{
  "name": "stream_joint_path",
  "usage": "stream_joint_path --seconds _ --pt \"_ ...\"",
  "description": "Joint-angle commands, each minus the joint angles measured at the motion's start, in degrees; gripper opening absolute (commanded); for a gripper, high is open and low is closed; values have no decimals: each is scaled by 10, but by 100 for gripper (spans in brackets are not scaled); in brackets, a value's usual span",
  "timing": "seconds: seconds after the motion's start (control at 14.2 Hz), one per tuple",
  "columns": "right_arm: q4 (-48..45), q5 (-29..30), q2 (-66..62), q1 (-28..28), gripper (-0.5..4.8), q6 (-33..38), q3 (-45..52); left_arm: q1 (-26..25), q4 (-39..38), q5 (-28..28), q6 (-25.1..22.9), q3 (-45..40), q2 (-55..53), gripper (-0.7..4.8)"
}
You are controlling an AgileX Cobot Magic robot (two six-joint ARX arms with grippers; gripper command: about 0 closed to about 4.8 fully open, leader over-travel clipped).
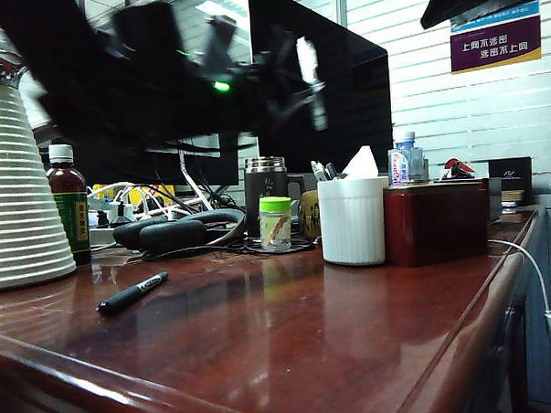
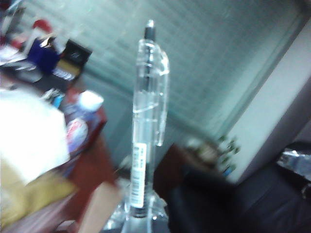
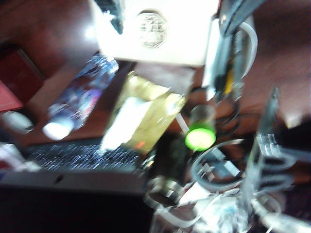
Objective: Pick up all the pens on the desk and put them into the pen holder one by one.
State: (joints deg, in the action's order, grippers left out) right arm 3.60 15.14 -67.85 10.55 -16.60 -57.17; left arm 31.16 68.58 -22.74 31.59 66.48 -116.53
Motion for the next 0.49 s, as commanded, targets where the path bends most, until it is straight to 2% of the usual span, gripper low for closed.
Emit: stream_joint_path --seconds 0.07,0.28,0.35,0.42,0.49 --pt "-10 2 -1 -11 252 -2 -2 32 22 11 3 86 -62 -6" --pt "-8 2 -1 -30 252 -1 -2 40 -16 16 4 101 -78 -6" --pt "-9 5 -2 -31 252 -1 -1 35 -54 10 -57 101 -78 -6" --pt "-8 15 -2 -31 252 -1 -1 35 -75 10 -76 101 -78 -6" --pt "5 17 -2 -31 252 -1 -1 36 -168 4 -104 101 -78 -6"
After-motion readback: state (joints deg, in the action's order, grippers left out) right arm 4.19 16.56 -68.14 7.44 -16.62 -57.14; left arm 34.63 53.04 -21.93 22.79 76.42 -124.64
